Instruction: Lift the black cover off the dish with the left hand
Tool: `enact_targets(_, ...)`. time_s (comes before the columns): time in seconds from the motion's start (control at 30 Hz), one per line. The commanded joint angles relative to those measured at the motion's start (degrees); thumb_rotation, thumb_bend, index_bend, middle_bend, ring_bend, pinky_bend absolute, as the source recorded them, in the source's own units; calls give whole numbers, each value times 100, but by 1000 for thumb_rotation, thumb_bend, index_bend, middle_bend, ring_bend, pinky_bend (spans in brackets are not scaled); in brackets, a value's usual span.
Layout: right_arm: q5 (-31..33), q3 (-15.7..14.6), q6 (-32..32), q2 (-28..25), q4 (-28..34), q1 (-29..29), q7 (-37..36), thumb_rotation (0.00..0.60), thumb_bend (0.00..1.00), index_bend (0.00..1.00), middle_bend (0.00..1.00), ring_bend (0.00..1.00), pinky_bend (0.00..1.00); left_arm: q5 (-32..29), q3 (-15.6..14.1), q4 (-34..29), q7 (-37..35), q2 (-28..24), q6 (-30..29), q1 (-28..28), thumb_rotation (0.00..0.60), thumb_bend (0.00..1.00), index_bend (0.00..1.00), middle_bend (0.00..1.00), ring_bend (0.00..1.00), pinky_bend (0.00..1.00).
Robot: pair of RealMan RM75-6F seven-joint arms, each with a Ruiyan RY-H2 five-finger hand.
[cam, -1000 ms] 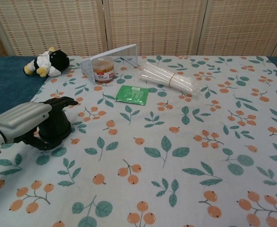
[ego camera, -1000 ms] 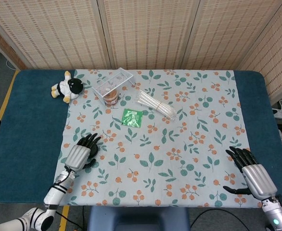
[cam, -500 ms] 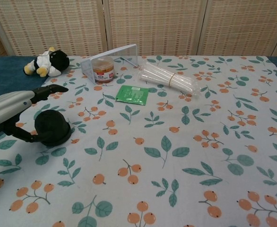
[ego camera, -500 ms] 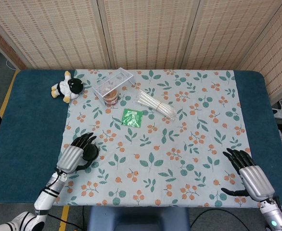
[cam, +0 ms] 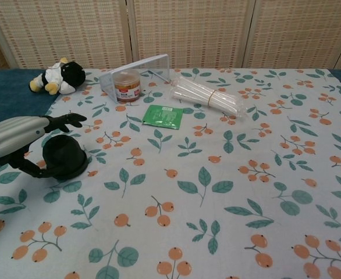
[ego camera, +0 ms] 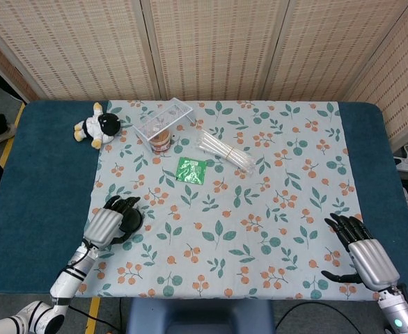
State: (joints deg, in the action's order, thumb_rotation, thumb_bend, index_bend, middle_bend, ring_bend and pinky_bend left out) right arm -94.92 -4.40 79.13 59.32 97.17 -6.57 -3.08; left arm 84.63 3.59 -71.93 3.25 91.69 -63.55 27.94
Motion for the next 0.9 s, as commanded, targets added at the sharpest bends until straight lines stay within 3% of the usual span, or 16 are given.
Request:
enact_targets(0.03, -4, 1, 4, 0, 0, 1, 1, 451, 29, 0, 0, 0, 0, -56, 1, 31, -7, -5, 65, 30, 600, 335, 146, 203, 230, 81)
enact_targets(0.13, -5, 0, -3, 2, 5, -1, 15, 450, 29, 0, 0, 0, 0, -90, -11, 20, -35, -35, 114, 46, 600, 338, 217, 244, 272, 82)
enact_targets(0.2, -2, 1, -8, 5, 4, -1, 22, 450, 29, 0, 0, 0, 0, -114, 12, 26, -53, -16, 68, 35, 600, 351, 277, 323, 332, 99)
enact_targets(0.3, 3, -3, -29, 7, 9, -7, 44, 450, 29, 0, 0, 0, 0, -112, 46, 77, -107, 68, -88, -2, 600, 366, 338, 440, 427, 191)
enact_targets(0.4, 15, -2, -52, 16, 19, -12, 77, 451, 53, 0, 0, 0, 0, -113, 65, 120, -100, 108, -170, -14, 600, 394, 388, 496, 477, 250)
enact_targets(0.63, 49, 3, -87, 24, 39, -19, 117, 451, 74, 0, 0, 0, 0, 42, 107, -2, -290, 42, -451, -22, 600, 451, 417, 508, 492, 287)
enact_targets(0.77, 52, 3, -80, 18, 33, -14, 115, 450, 74, 0, 0, 0, 0, 97, 326, -274, -420, -191, -786, -19, 600, 451, 418, 508, 492, 300)
enact_targets(0.9, 81, 13, -123, 35, 26, -32, 144, 450, 74, 0, 0, 0, 0, -115, 474, -673, -611, -543, -740, -44, 600, 449, 413, 505, 489, 298)
